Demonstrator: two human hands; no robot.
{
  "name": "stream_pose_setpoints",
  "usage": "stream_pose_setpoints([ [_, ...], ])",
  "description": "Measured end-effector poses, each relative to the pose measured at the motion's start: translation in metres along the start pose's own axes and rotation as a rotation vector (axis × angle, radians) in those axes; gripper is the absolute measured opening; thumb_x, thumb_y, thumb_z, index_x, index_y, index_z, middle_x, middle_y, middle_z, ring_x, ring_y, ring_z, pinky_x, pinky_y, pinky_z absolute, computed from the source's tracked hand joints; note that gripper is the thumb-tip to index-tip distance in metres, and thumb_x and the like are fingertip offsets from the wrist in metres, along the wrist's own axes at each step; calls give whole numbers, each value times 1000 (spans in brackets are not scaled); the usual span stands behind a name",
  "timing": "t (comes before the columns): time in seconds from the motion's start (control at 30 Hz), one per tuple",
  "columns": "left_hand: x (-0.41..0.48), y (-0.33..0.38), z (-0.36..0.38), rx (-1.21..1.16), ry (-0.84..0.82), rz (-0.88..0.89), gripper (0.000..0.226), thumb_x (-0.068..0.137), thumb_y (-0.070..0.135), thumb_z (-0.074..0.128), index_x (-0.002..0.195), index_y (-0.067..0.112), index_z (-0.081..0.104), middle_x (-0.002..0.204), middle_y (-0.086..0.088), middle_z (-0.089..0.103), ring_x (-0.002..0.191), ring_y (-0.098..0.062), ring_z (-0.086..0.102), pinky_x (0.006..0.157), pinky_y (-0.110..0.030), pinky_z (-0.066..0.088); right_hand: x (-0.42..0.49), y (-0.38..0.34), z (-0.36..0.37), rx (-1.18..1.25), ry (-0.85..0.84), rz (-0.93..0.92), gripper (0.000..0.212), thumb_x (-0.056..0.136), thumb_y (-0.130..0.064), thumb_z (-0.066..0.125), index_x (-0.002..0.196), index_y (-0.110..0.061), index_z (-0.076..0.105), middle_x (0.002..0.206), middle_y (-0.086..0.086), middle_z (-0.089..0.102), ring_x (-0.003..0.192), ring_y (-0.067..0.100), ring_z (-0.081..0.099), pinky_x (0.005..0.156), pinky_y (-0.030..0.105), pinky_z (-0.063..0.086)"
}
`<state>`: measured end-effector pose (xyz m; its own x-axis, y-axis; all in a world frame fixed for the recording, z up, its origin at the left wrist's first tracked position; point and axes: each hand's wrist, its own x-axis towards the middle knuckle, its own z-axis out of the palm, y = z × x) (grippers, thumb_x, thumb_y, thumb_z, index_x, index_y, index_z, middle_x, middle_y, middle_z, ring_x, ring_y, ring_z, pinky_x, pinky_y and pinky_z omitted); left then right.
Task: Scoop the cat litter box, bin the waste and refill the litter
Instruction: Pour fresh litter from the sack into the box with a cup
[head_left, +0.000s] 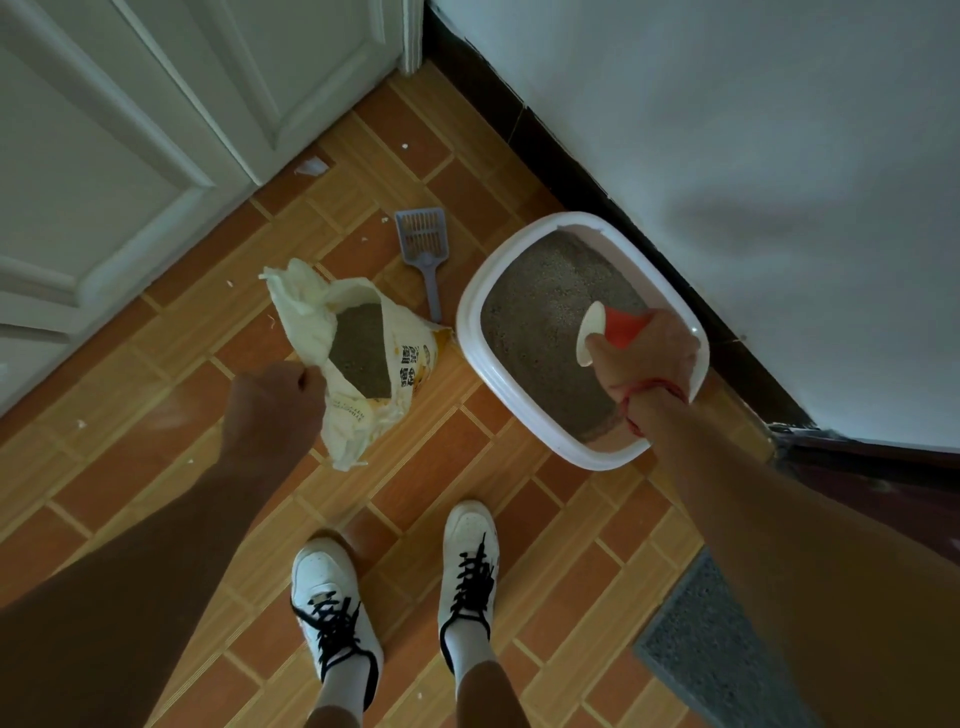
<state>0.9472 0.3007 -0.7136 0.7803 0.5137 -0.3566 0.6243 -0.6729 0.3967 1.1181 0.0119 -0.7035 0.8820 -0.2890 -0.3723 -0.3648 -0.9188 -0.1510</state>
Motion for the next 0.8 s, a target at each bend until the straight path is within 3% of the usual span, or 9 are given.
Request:
stream_pose_setpoints([
  [0.1, 0, -10, -10, 15, -17, -5, 44, 97, 11, 48, 54, 9, 40, 49, 2, 37, 44, -20, 38, 49, -24, 26, -23, -40, 10, 99, -81, -81, 73, 74, -47, 72, 133, -17, 43, 125, 13, 53, 105, 28, 56, 75, 31, 44],
  [0.2, 5, -22, -18, -10, -75, -94, 35, 97, 18, 45, 66, 4, 53, 58, -6, 45, 62, -28, 45, 60, -34, 33, -50, -79, 19, 267, -179, -207, 66, 72, -44, 71, 127, -17, 46, 117, 5, 55, 96, 20, 59, 69, 27, 51],
  [0.3, 7, -37, -23, 25, -34, -56, 39, 95, 14, 48, 60, -1, 53, 58, -12, 54, 52, -29, 48, 49, -32, 33, -75, -118, 20, 420, -309, -361, 50, 75, -38, 69, 117, -17, 52, 97, -4, 63, 80, 6, 61, 54, 15, 47],
  [0.4, 6, -47, -29, 40, -51, -47, 42, 95, 13, 48, 53, 8, 45, 53, -7, 45, 55, -32, 49, 49, -31, 29, -102, -144, 20, 608, -550, -434, 41, 73, -35, 69, 109, -28, 52, 99, -5, 68, 88, 14, 69, 75, 36, 59],
  [0.5, 6, -54, -33, 19, -92, -107, 36, 95, 18, 47, 60, 12, 46, 56, -1, 39, 63, -26, 45, 59, -31, 32, -118, -159, 28, 473, -695, -530, 38, 66, -45, 68, 101, -39, 53, 99, -5, 71, 92, 15, 70, 82, 38, 57],
  [0.6, 7, -60, -31, -17, -118, -109, 34, 96, 20, 45, 63, 13, 48, 56, 1, 39, 64, -24, 45, 59, -31, 33, -127, -172, 31, 208, -836, -571, 36, 76, -44, 66, 109, -31, 58, 98, -7, 68, 95, 13, 66, 83, 31, 52],
  [0.67, 10, -64, -29, -42, -118, -106, 37, 95, 21, 45, 59, 15, 44, 55, 1, 40, 62, -25, 45, 58, -31, 33, -129, -182, 37, -69, -827, -600, 32, 85, -44, 58, 111, -25, 58, 97, -5, 64, 90, 14, 60, 79, 29, 49],
  [0.8, 13, -69, -25, -66, -108, -66, 40, 94, 25, 45, 55, 20, 40, 57, 0, 45, 60, -25, 49, 57, -33, 36, -128, -196, 73, -398, -770, -593, 43, 86, -55, 47, 107, -18, 56, 89, 2, 61, 87, 22, 59, 71, 31, 44],
])
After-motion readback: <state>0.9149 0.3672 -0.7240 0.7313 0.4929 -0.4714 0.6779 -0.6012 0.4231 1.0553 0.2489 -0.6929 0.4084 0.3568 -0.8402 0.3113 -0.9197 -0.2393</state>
